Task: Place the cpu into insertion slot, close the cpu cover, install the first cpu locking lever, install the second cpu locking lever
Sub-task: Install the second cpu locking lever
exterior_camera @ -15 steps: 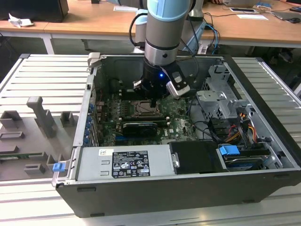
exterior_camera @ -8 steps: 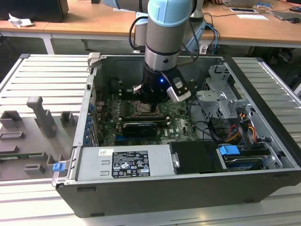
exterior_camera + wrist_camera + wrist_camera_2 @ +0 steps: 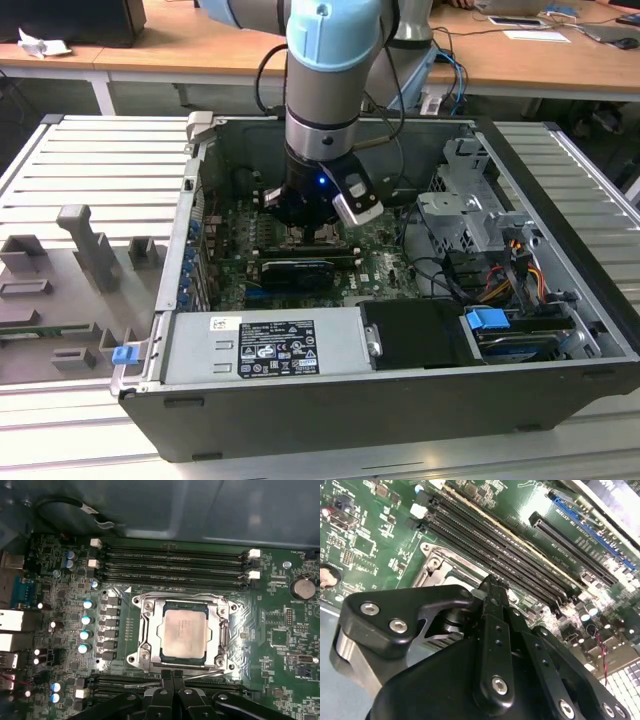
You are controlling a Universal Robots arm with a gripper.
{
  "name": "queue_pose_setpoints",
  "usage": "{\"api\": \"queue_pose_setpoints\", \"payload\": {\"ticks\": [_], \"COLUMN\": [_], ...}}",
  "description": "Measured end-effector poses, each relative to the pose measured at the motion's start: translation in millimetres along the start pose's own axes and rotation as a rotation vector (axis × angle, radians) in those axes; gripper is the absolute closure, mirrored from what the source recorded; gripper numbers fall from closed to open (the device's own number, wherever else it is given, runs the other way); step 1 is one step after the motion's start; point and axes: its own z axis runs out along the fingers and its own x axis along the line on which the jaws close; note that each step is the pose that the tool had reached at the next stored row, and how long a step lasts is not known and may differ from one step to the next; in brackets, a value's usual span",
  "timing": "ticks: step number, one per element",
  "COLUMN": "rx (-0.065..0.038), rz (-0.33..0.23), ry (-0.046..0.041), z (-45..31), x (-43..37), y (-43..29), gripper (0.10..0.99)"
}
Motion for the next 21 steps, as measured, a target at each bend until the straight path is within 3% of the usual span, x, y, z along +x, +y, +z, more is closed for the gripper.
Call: {"api": "queue_pose_setpoints", "payload": {"ticks": [1,3,6,10,16,21], "rx": [-0.006,-0.030,-0.052,-0.081,-0.104,-0.118], "rz": [-0.001,-0.004,-0.009,-0.018,-0.023,-0.023], "ry": [-0.0003,-0.0017,-0.0025,-0.0031,-0.0039,-0.0053], "z": [0.2,0.1,0.2,0.1,0.3,5.7], "x": [0.0,1.8,4.3,8.1,23.4,25.2], "y": [-0.2,-2.9,-9.9,-11.9,-19.0,-22.9], "gripper": [0.980,0.980,0.980,0.980,0.980,0.980]}}
